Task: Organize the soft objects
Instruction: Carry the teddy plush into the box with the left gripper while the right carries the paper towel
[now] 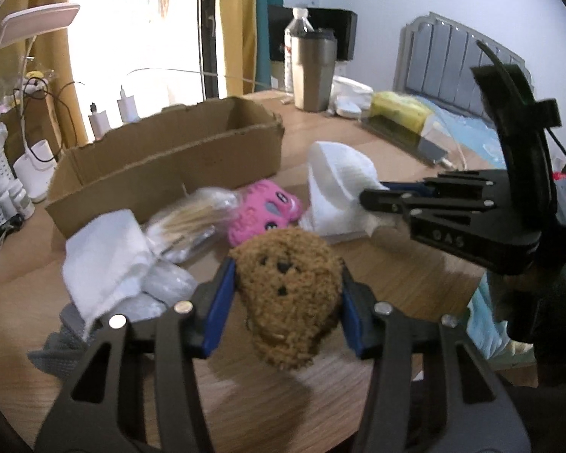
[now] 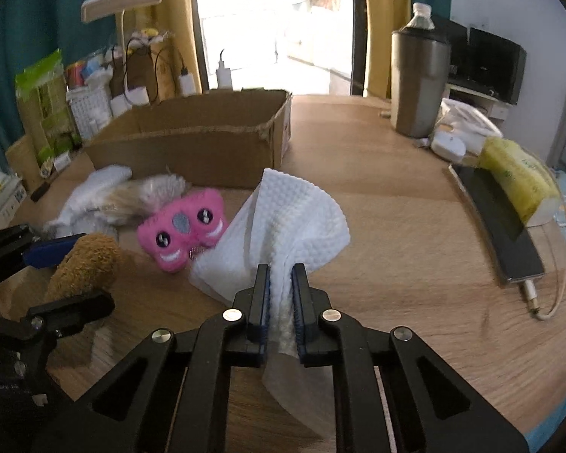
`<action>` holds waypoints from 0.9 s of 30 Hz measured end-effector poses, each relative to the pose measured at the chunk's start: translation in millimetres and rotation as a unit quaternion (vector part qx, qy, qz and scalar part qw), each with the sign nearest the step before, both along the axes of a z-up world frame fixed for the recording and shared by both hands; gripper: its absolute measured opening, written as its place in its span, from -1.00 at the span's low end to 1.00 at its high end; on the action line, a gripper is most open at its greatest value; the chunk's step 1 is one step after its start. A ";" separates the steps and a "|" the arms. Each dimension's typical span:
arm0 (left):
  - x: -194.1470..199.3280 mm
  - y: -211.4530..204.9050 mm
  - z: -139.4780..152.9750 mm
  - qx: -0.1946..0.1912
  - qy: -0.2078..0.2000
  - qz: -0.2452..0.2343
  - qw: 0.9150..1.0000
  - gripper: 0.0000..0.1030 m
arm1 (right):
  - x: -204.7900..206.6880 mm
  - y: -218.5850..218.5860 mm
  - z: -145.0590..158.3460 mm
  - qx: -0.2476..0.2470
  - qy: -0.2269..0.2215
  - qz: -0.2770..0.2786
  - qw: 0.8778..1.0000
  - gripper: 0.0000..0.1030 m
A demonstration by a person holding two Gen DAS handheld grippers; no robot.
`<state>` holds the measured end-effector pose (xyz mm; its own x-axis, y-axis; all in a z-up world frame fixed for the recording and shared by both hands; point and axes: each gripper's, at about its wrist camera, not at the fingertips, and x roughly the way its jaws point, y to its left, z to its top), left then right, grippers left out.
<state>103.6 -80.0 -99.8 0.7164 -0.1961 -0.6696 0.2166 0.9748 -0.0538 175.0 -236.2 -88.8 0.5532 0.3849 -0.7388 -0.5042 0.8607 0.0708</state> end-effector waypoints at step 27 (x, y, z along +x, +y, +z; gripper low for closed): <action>23.0 65.2 98.8 -0.047 -0.092 0.058 0.993 0.01 | 29.9 23.4 82.1 0.060 -0.062 0.025 0.996 -0.76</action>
<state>126.6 -14.7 -0.9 0.8462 -0.1607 -0.5081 0.1183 0.9863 -0.1150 204.9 -212.8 -6.8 0.6156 0.4960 -0.6124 -0.5578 0.8232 0.1060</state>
